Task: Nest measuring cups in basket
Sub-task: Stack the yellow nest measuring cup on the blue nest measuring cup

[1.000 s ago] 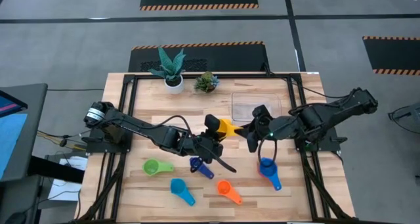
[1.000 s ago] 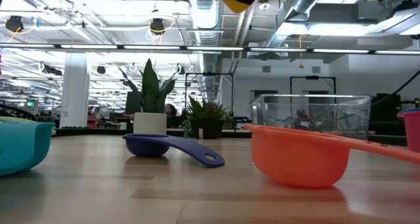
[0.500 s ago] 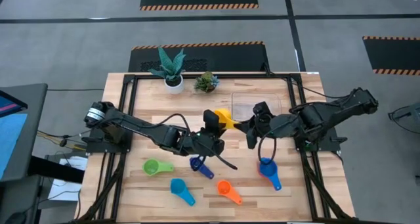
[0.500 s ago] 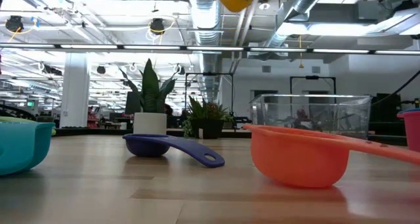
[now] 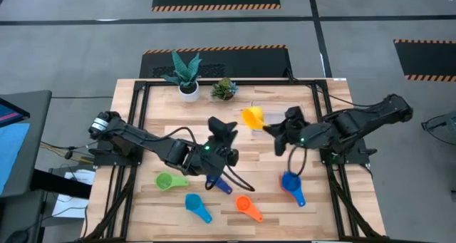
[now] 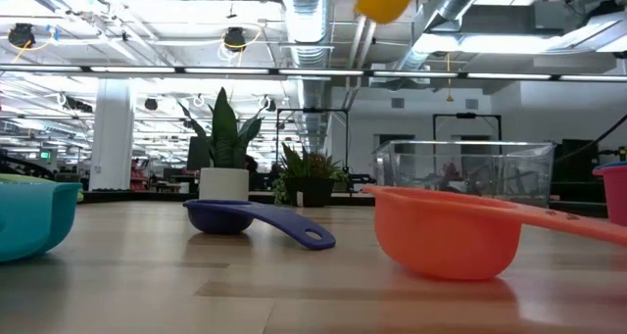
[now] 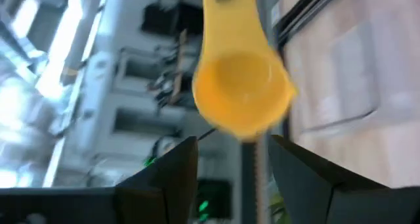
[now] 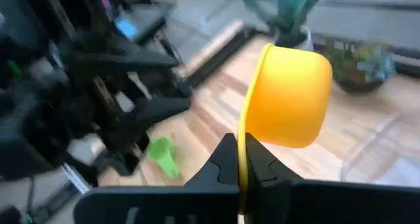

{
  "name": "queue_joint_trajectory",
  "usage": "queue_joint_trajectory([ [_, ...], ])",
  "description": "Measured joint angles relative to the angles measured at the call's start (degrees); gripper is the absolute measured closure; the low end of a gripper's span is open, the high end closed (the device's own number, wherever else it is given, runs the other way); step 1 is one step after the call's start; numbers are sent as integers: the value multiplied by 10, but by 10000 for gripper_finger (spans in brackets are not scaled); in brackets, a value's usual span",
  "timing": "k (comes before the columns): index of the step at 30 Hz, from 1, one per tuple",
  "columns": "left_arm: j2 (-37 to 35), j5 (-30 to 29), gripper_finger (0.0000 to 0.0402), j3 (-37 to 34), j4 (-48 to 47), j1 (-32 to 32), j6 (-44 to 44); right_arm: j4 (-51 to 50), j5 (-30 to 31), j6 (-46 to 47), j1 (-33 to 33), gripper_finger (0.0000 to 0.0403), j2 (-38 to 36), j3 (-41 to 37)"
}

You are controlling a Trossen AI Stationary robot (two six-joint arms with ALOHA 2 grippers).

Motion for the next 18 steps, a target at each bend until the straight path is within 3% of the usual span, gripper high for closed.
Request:
queue_joint_trajectory([
  [4, -11, -45, 216, 0, -27, -8, -34, -26, 30, 11, 19, 398, -27, 0],
  [9, -25, -54, 216, -1, -162, -10, -160, -116, 105, 85, 96, 398, -64, 0],
  [15, -32, -51, 216, -1, -346, -2, -365, -328, 254, 378, 248, 398, -57, 0],
  [18, -32, -49, 216, -1, -394, 0, -425, -413, 293, 533, 310, 398, -26, 0],
])
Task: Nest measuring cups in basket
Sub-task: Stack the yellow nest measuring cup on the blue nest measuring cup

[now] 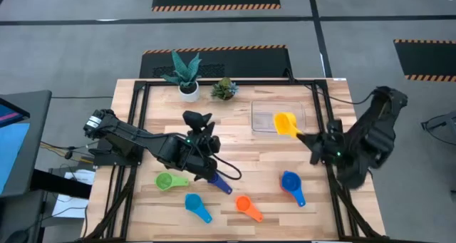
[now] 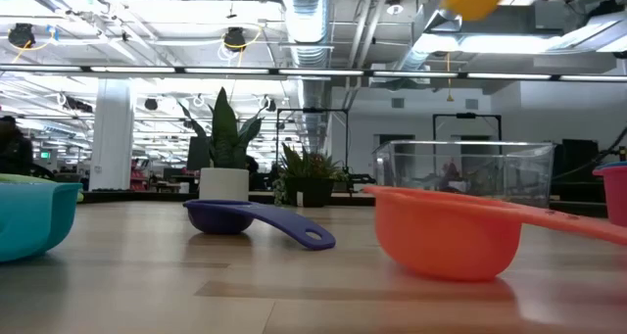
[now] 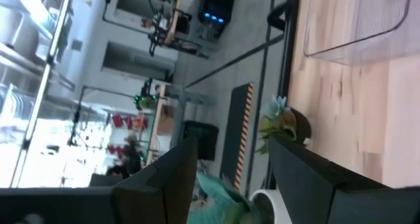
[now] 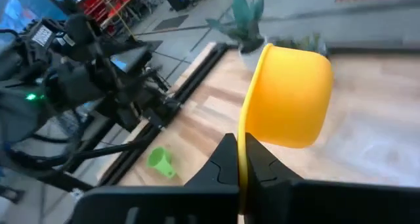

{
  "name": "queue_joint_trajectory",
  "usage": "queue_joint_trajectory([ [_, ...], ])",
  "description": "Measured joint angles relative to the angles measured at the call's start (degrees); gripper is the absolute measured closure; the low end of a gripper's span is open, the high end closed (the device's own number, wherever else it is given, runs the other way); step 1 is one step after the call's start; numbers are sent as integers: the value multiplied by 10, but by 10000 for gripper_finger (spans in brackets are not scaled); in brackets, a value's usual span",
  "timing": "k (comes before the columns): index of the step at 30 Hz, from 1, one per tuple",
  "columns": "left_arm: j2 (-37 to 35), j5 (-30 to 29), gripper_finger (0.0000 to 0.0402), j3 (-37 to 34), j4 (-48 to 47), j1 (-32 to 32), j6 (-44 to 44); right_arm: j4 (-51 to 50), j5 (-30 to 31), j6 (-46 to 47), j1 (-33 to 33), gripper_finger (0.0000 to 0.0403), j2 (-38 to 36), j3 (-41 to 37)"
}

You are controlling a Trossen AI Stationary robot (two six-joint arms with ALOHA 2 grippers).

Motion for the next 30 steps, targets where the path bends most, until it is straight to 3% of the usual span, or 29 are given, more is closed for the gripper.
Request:
queue_joint_trajectory([
  [6, 0, 10, 216, 0, -8, 0, -24, -143, 47, 266, 56, 398, 90, 0],
  [12, 0, 11, 216, 0, -8, 0, -24, -107, 50, 279, 58, 398, 146, -1],
  [19, 0, 17, 216, 0, -8, 0, -27, -45, 191, 250, 28, 398, 185, -1],
  [23, 0, 41, 216, 0, -7, 0, -51, 18, 197, 212, 26, 398, 209, -1],
  [27, 1, 58, 216, 0, -7, 0, -70, 45, 197, 275, 35, 398, 237, -9],
  [30, 1, 68, 216, 0, -7, 0, -84, 124, 197, 286, 35, 398, 253, -30],
])
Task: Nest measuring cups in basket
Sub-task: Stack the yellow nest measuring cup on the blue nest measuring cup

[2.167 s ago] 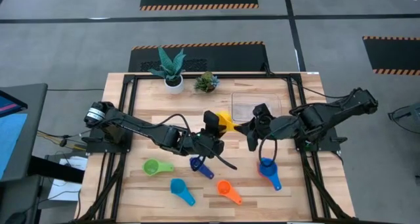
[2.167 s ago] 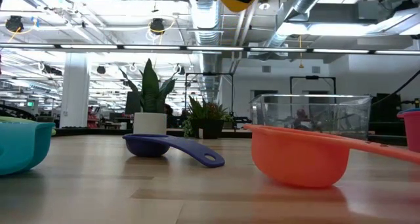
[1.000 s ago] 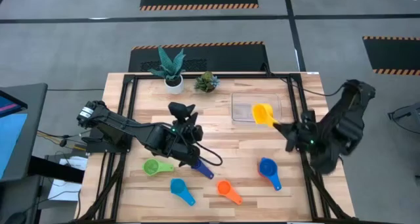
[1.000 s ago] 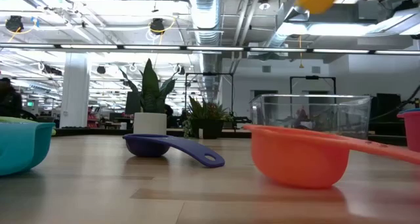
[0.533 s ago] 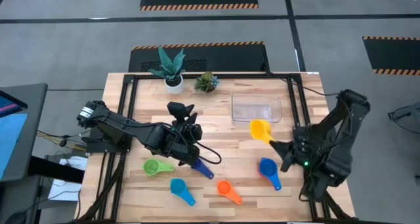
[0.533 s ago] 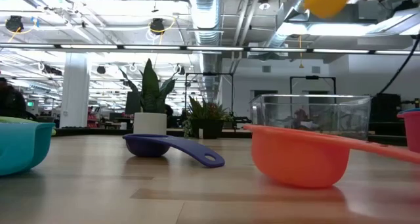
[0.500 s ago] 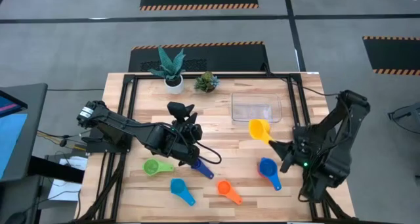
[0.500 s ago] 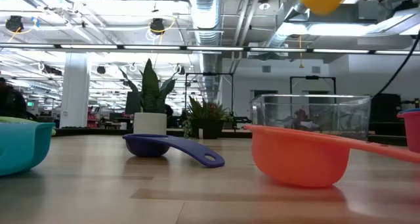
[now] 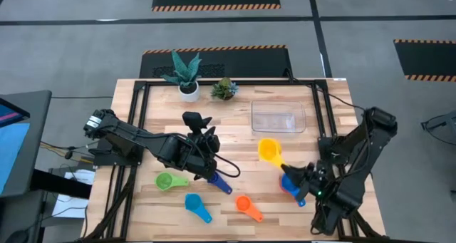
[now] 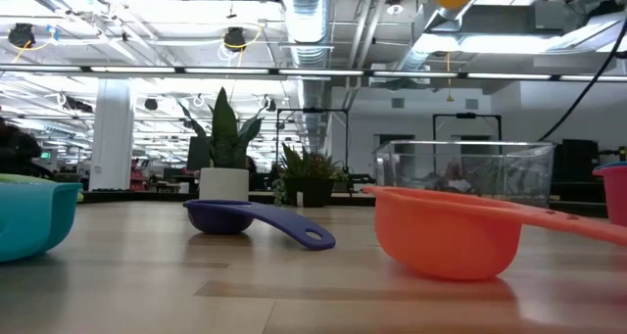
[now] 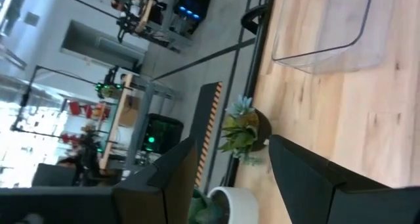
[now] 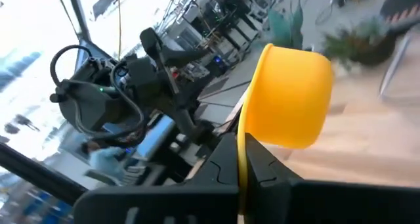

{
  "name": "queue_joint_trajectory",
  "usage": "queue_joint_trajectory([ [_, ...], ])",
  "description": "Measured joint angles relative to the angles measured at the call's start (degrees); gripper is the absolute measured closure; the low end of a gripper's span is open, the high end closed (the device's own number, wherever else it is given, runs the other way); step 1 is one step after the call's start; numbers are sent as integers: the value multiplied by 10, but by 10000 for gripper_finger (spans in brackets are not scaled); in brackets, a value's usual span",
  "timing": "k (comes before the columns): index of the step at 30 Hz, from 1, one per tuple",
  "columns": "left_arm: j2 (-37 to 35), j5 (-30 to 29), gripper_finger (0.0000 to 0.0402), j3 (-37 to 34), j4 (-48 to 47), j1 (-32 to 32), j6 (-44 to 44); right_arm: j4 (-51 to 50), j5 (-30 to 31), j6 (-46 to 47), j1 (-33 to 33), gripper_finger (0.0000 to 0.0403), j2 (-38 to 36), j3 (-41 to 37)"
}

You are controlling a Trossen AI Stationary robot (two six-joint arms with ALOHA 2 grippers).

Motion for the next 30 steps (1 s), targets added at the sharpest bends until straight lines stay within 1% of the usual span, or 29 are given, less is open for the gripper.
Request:
queue_joint_trajectory([
  [5, 0, 20, 216, 0, 0, 0, -13, 74, 1, 1, 9, 398, 15, -31],
  [10, 0, 46, 216, 0, 0, 0, -17, 82, 1, 2, 40, 398, 0, -70],
  [16, 0, 92, 216, 0, 0, 0, -18, 89, 0, 2, 102, 398, -68, -146],
  [25, 0, 140, 216, 0, 3, 6, -77, 85, -1, -11, 196, 398, -180, -234],
  [28, 0, 154, 216, 0, 5, 12, -95, 75, -24, -15, 232, 398, -224, -259],
  [30, 0, 158, 216, 0, 6, 16, -108, 52, -56, -15, 253, 398, -247, -271],
])
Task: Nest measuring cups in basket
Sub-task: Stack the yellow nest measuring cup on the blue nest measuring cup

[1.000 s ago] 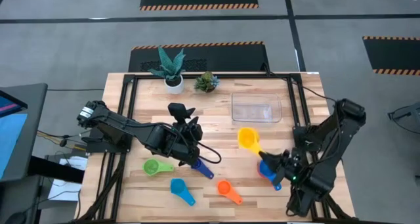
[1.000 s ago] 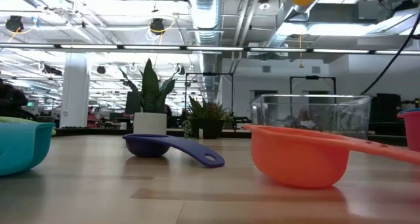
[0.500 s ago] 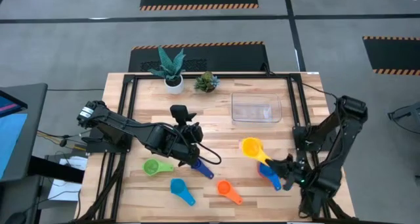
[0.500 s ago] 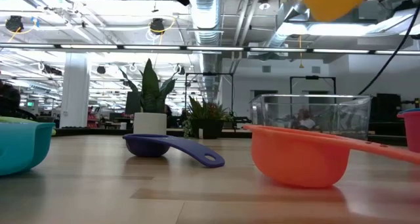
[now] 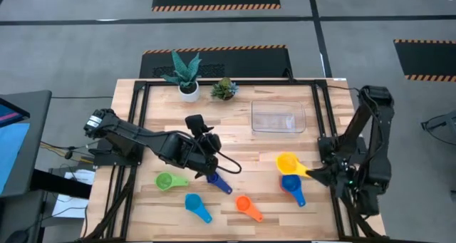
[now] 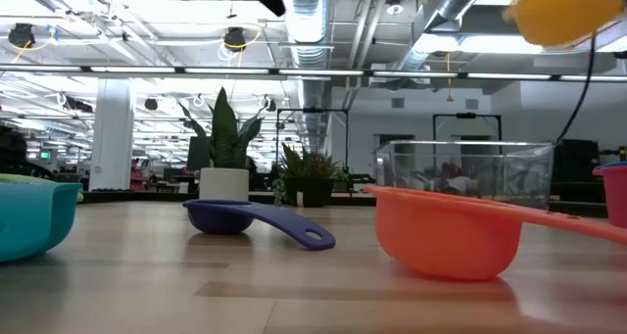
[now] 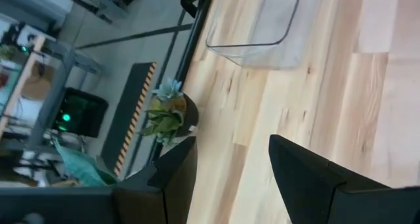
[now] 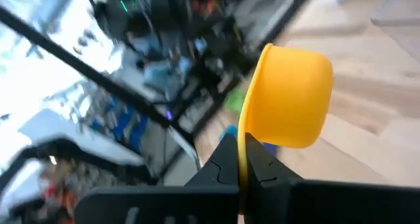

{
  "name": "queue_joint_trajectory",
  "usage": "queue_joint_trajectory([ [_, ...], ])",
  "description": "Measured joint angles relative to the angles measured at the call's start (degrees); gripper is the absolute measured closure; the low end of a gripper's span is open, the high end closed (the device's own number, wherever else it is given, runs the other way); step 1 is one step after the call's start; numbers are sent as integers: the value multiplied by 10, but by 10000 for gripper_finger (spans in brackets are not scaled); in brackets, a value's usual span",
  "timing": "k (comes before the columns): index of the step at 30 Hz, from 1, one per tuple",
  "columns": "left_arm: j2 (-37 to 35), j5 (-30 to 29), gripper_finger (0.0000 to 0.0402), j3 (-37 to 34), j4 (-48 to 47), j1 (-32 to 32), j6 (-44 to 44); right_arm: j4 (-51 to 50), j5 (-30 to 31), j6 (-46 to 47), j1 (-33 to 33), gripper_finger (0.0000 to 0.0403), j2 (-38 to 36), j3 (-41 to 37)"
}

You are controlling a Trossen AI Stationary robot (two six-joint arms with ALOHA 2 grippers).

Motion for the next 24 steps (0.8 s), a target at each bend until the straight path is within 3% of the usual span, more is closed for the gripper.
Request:
queue_joint_trajectory([
  [9, 0, 17, 216, 0, 45, 18, -33, -82, -30, -2, 85, 398, -111, -34],
  [18, 0, 31, 216, 0, 75, 31, -35, -91, -151, -11, 92, 398, -117, -34],
  [24, 0, 39, 216, 0, 76, 31, -36, -87, -161, -11, 109, 398, -117, -34],
])
